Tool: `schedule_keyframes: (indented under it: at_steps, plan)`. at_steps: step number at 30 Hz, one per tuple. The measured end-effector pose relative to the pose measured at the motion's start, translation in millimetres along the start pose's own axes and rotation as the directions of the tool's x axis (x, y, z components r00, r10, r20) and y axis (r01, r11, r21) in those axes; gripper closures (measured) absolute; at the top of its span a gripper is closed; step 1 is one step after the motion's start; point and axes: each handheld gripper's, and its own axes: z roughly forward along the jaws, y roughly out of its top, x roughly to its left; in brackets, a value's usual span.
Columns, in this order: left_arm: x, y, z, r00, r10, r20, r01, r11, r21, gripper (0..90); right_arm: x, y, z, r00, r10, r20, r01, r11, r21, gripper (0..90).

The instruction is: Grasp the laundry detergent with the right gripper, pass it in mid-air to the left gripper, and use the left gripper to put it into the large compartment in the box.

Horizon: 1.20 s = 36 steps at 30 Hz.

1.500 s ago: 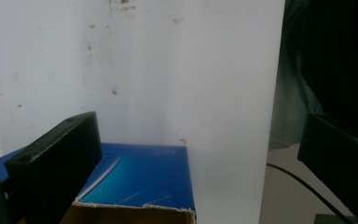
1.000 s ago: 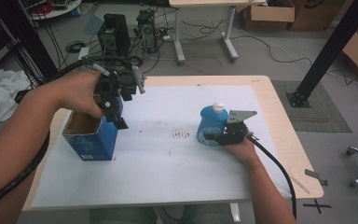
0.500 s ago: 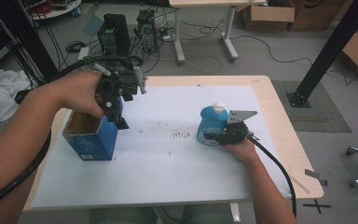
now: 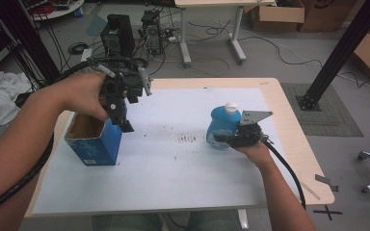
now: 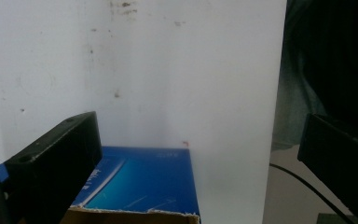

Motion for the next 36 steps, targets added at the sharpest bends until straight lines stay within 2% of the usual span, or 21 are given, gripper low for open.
schedule_keyframes:
  at_steps: [3, 7, 12, 17, 22, 28, 32, 34, 35, 36]
  plan:
    - [-0.6, 0.7, 0.4, 1.0000, 0.002, -0.001, -0.002, 1.0000, -0.004, 0.1, 0.6, 7.7, -7.5, 1.0000, 0.003, 0.004, -0.003, 1.000, 0.009, 43.2]
    - [-1.3, 1.1, 0.4, 1.0000, 0.006, 0.000, -0.006, 1.0000, -0.006, 0.1, 5.6, 21.4, -20.4, 0.9996, -0.030, 0.001, 0.030, 0.998, 0.046, 43.2]
    - [-1.0, 2.0, 0.6, 1.0000, 0.009, 0.000, -0.009, 1.0000, -0.003, 0.1, 10.7, 31.7, -28.8, 0.9988, -0.049, -0.008, 0.050, 0.995, 0.081, 43.2]
    - [-0.8, 4.7, -0.5, 0.9999, 0.017, -0.001, -0.017, 0.9999, -0.001, 0.1, 18.6, 46.2, -36.8, 0.9978, -0.056, -0.035, 0.059, 0.994, 0.093, 43.2]
    - [-1.3, 8.5, -1.2, 0.9997, 0.024, -0.002, -0.024, 0.9997, 0.000, 0.1, 29.5, 66.1, -43.9, 0.9949, -0.077, -0.065, 0.082, 0.994, 0.078, 43.3]
    - [-3.0, 14.0, -0.9, 0.9993, 0.037, -0.003, -0.037, 0.9993, -0.004, 0.1, 38.6, 80.3, -39.2, 0.9906, -0.099, -0.094, 0.107, 0.991, 0.085, 43.3]
    - [-4.5, 16.9, -1.3, 0.9991, 0.043, -0.004, -0.043, 0.9991, -0.004, 0.1, 46.6, 89.7, -27.0, 0.9848, -0.117, -0.129, 0.128, 0.988, 0.083, 43.3]
    - [-6.5, 20.0, -1.5, 0.9989, 0.048, -0.003, -0.048, 0.9989, -0.003, 0.1, 53.0, 95.8, -14.1, 0.9792, -0.130, -0.156, 0.144, 0.986, 0.083, 43.3]
    - [-6.5, 20.0, -1.5, 0.9989, 0.048, -0.003, -0.048, 0.9989, -0.003, 0.1, 53.0, 95.8, -14.1, 0.9792, -0.130, -0.156, 0.144, 0.986, 0.083, 43.3]
    - [-7.1, 21.2, -1.6, 0.9987, 0.052, -0.002, -0.052, 0.9987, 0.000, 0.1, 57.1, 99.3, -4.7, 0.9749, -0.138, -0.175, 0.155, 0.984, 0.087, 43.3]
